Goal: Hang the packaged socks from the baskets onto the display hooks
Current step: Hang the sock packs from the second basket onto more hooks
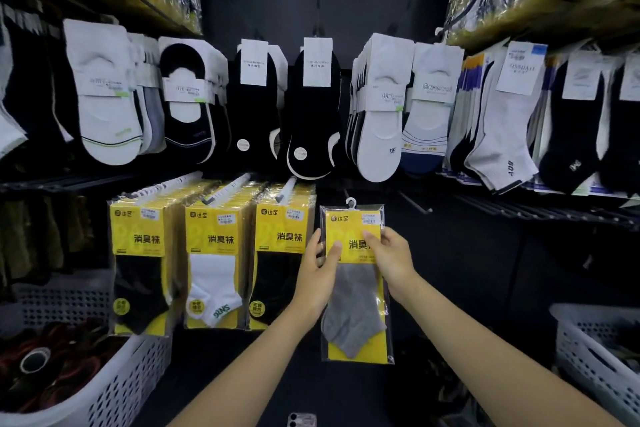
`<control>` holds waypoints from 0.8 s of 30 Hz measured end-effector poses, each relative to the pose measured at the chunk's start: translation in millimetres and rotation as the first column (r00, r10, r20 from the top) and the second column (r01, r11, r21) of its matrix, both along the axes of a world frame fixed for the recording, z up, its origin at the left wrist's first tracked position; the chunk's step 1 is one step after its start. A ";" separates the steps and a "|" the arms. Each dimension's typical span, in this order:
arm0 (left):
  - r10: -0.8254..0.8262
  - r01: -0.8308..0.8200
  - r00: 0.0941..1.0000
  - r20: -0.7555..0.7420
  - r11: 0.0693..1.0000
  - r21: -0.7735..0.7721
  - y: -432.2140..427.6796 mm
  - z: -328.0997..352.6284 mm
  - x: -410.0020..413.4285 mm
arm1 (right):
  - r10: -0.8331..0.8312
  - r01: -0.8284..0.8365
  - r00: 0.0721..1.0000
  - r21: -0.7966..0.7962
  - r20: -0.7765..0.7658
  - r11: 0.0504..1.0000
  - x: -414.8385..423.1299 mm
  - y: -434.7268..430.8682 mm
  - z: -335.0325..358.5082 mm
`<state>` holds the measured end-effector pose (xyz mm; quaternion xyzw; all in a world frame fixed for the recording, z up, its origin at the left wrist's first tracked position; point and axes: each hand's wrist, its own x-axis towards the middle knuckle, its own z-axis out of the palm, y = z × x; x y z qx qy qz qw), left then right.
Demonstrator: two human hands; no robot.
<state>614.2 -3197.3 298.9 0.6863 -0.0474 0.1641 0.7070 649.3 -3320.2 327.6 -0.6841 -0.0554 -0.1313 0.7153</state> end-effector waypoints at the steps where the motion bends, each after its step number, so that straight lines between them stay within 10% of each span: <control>1: 0.003 -0.003 1.000 -0.006 1.000 -0.001 1.1 -1.2 5.7 | -0.012 0.012 1.000 0.004 -0.019 1.000 5.2 2.0 -1.7; 15: -0.005 0.018 0.990 -0.142 0.996 0.091 1.4 -36.9 39.9 | -0.213 0.228 0.918 0.005 -0.335 0.974 38.1 -13.1 -59.2; 24: -0.041 0.108 0.939 -0.343 0.978 0.179 31.0 -161.2 -68.8 | 0.009 -0.045 0.864 -0.059 -0.504 0.997 -81.8 -41.5 -174.3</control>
